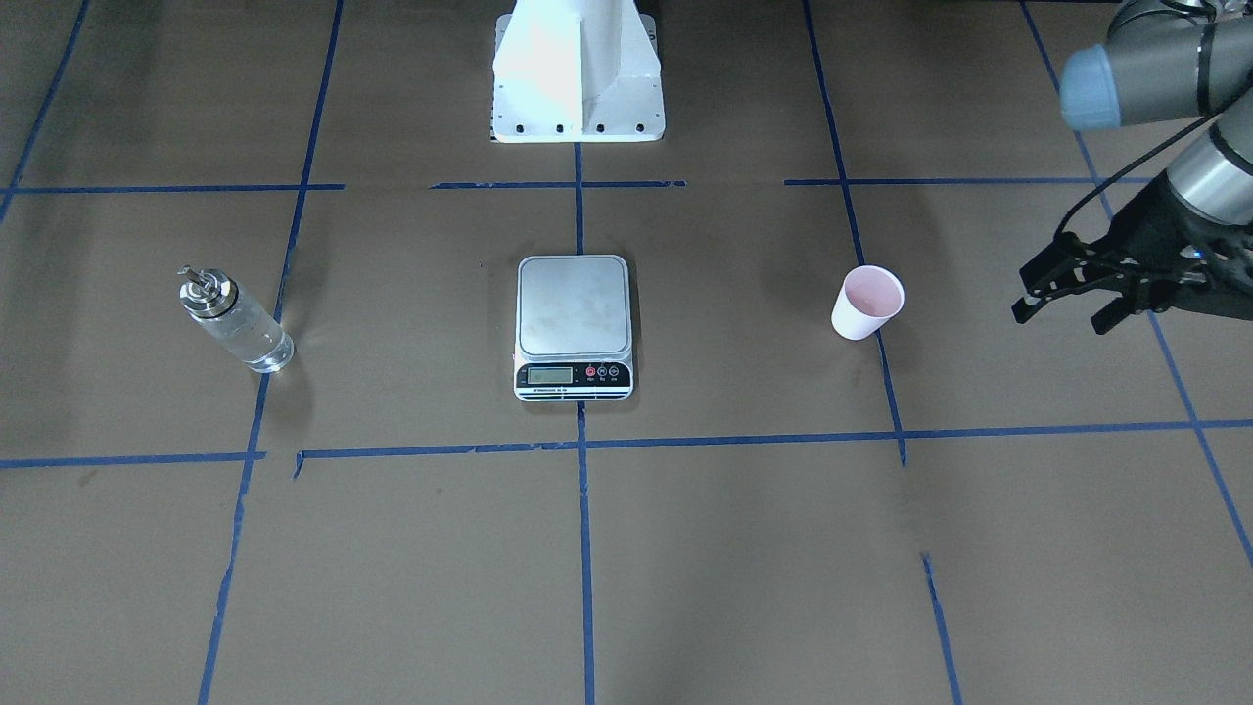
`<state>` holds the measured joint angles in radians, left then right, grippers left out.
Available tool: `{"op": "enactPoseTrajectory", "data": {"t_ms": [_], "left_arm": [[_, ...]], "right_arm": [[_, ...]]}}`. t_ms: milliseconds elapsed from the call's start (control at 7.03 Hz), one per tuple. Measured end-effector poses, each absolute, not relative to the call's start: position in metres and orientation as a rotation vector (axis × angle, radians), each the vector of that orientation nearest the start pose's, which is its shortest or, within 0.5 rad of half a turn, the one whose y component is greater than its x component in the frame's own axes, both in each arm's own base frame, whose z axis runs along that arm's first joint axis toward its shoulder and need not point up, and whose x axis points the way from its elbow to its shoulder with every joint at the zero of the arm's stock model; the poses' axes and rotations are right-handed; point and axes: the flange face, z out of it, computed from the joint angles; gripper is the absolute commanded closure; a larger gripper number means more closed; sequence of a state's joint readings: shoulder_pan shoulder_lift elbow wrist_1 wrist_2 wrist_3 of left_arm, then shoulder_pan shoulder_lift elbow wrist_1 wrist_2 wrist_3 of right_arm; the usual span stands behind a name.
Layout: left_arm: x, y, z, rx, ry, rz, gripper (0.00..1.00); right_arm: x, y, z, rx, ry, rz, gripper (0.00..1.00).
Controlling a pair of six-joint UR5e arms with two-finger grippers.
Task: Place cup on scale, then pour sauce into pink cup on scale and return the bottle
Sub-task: 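Reach the left gripper to the pink cup and grasp it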
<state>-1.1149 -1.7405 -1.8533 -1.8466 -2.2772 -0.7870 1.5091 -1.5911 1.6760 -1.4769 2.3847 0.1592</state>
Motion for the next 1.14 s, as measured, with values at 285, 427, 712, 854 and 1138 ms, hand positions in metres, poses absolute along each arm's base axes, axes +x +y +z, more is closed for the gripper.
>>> {"op": "enactPoseTrajectory", "data": {"t_ms": [285, 427, 712, 854, 1138], "left_arm": [[0.22, -0.485, 0.41, 0.115, 0.923, -0.177, 0.0], [0.25, -0.465, 0.413, 0.083, 0.922, -0.234, 0.0], [0.304, -0.433, 0.416, 0.041, 0.907, -0.297, 0.01], [0.314, -0.427, 0.419, 0.036, 0.898, -0.308, 0.02], [0.321, -0.426, 0.427, 0.029, 0.881, -0.312, 0.03]], "right_arm": [[0.026, -0.496, 0.599, 0.073, -0.832, 0.029, 0.0], [0.026, -0.496, 0.595, 0.079, -0.834, 0.027, 0.0], [0.026, -0.496, 0.587, 0.093, -0.836, 0.02, 0.0], [0.026, -0.496, 0.585, 0.096, -0.836, 0.018, 0.0], [0.025, -0.496, 0.582, 0.101, -0.838, 0.016, 0.0]]}}
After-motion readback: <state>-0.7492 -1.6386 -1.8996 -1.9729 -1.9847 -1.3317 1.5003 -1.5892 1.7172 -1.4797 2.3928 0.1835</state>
